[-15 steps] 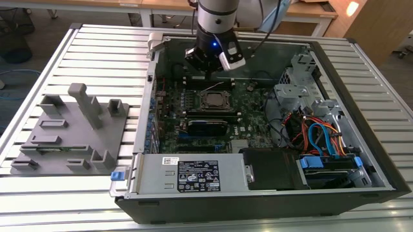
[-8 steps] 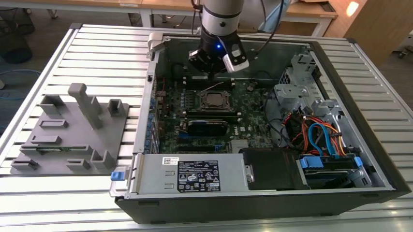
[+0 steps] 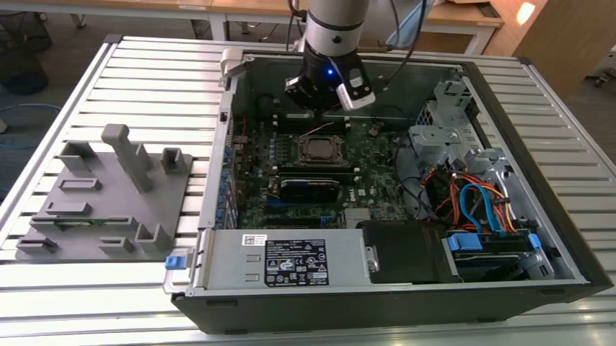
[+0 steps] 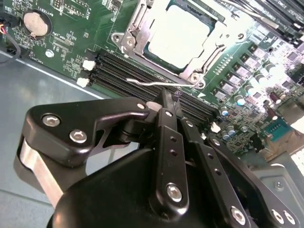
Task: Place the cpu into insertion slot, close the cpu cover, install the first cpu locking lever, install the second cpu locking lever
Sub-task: 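Install the first cpu locking lever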
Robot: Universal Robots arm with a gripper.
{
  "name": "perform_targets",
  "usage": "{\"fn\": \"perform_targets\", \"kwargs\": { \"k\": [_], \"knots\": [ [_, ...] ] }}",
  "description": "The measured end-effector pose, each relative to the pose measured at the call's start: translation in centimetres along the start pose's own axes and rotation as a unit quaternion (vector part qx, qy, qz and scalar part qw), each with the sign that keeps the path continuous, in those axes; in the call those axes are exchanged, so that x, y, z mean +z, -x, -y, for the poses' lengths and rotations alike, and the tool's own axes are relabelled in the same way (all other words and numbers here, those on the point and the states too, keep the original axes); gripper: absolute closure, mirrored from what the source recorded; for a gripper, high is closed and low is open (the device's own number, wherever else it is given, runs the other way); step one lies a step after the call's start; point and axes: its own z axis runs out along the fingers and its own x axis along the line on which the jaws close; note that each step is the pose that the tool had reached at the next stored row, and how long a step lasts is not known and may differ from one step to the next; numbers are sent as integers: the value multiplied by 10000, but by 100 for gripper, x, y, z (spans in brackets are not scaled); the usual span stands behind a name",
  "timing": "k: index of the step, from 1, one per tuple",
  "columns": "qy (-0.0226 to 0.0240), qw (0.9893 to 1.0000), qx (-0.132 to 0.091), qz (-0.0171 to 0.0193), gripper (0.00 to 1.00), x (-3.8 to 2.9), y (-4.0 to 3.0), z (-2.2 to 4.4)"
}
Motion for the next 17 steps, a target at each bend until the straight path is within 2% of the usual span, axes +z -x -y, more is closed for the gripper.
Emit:
{"fn": "perform_targets", "kwargs": {
  "k": [7, 12, 17],
  "knots": [
    [0, 10000, 2, -17, 90, 46, 91, 5],
    [4, 10000, -15, -19, 90, 70, 106, 3],
    [0, 9999, -141, -37, 90, 77, 107, -4]
  ]
}}
